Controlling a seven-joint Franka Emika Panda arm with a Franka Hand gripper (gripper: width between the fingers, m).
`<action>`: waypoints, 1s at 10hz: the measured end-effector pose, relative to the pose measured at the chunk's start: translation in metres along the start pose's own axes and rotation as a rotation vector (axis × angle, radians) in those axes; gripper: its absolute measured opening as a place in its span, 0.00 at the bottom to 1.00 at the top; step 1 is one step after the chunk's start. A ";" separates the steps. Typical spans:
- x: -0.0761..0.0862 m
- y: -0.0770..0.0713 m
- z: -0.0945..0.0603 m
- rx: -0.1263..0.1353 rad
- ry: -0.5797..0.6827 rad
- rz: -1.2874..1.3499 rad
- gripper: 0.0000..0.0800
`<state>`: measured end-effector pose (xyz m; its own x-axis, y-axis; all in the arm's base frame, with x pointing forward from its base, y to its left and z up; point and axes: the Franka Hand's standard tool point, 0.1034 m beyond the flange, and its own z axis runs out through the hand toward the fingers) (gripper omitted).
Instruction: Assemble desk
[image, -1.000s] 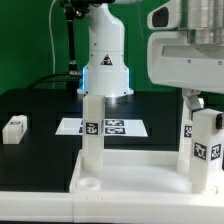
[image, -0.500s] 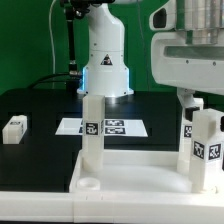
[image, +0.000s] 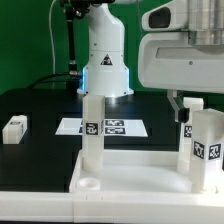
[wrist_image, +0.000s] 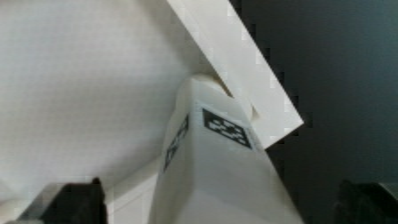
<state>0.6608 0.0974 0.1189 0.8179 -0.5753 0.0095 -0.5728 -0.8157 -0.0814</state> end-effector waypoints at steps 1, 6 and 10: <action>-0.001 -0.001 0.000 -0.003 0.002 -0.100 0.81; -0.004 -0.004 0.001 -0.017 0.004 -0.581 0.81; -0.003 -0.003 0.001 -0.019 0.003 -0.719 0.75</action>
Offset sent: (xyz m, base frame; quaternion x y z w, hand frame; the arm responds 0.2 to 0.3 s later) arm 0.0013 0.0107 0.0006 0.0016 0.0102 -0.2588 0.9659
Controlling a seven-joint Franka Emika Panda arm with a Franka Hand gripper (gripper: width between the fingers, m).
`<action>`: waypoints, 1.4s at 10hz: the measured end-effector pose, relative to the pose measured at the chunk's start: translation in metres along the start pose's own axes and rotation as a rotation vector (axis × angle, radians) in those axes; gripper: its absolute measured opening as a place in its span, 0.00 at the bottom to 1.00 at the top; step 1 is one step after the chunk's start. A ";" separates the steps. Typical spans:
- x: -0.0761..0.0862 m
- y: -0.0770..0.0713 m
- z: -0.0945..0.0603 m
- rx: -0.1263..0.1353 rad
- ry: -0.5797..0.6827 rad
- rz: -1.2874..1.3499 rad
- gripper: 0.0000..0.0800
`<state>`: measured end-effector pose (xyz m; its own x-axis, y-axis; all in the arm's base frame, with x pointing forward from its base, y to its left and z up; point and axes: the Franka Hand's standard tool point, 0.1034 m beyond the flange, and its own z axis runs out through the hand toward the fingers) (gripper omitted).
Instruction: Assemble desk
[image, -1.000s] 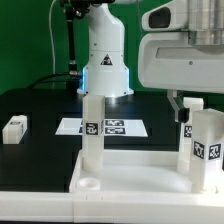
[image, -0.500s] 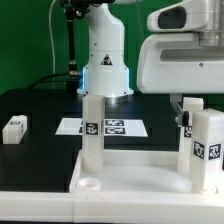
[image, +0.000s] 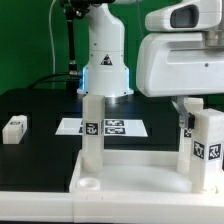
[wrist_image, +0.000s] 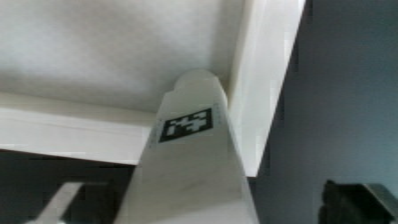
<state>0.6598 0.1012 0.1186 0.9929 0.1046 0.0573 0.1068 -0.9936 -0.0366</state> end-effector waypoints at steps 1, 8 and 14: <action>0.000 0.000 0.000 0.000 0.000 0.001 0.52; 0.000 0.002 0.000 0.006 -0.003 0.160 0.36; 0.002 0.004 0.002 0.020 0.015 0.784 0.36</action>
Offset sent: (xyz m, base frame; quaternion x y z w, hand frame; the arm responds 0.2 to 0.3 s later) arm 0.0000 0.0000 0.0000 0.0000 0.0000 0.0000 1.0000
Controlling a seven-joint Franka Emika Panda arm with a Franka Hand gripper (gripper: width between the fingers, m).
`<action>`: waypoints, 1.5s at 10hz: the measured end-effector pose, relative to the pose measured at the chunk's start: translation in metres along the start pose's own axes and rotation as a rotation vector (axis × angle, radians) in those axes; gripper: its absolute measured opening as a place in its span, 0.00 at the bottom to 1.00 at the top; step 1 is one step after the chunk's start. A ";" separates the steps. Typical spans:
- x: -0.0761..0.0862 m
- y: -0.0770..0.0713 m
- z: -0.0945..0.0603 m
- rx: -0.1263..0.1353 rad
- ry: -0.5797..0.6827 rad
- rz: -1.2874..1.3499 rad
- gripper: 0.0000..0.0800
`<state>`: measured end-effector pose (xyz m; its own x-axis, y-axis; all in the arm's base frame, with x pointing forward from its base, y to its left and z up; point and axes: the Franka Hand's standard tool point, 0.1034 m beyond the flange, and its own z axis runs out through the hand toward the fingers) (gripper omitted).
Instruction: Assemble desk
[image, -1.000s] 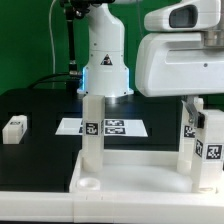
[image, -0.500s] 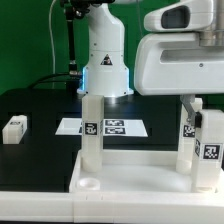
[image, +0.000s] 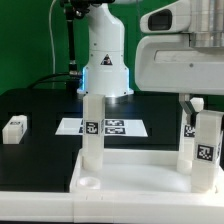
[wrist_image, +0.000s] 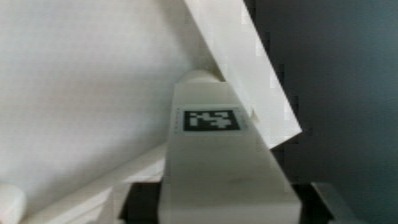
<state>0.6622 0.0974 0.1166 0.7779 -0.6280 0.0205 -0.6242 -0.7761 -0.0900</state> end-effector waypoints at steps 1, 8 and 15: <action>0.000 0.000 0.000 0.003 0.007 0.107 0.36; 0.001 0.002 0.000 0.000 -0.005 0.312 0.67; -0.006 -0.003 0.000 -0.019 0.001 -0.382 0.81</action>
Offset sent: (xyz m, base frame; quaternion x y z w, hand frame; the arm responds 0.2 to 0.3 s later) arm 0.0012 0.0022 -0.0015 -0.0031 -0.0291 0.2181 0.9755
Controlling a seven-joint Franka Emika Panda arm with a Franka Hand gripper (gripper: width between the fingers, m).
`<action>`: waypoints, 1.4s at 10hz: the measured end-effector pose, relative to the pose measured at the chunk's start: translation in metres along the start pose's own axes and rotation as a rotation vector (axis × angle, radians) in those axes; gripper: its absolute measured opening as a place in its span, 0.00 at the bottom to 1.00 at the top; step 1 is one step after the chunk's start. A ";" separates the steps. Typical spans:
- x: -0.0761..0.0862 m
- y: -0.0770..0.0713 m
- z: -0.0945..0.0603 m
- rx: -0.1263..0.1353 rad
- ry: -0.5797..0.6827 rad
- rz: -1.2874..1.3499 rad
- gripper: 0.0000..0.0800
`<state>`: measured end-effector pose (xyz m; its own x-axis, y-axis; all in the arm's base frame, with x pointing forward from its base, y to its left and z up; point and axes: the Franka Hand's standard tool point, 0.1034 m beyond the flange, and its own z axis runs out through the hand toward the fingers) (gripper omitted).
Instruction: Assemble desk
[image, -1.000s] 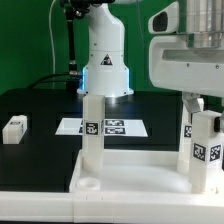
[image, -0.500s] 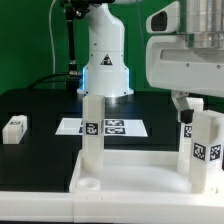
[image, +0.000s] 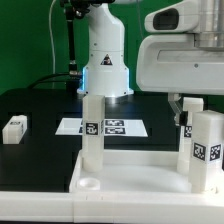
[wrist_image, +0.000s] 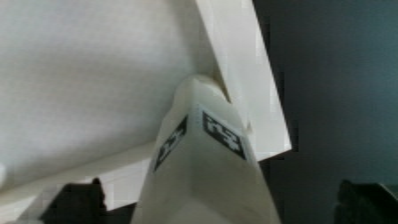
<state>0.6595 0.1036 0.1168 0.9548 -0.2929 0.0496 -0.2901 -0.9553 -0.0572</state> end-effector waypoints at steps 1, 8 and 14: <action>0.000 -0.001 0.000 0.001 0.001 -0.085 0.81; 0.002 0.004 0.000 -0.009 0.001 -0.566 0.81; 0.002 0.005 0.000 -0.009 0.001 -0.533 0.36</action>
Offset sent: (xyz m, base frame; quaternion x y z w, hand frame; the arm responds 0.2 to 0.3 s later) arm -0.0028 0.0033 0.0046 -0.0054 0.0041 -0.2275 0.9737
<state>0.6602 0.0984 0.1164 0.9698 0.2334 0.0702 0.2351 -0.9719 -0.0154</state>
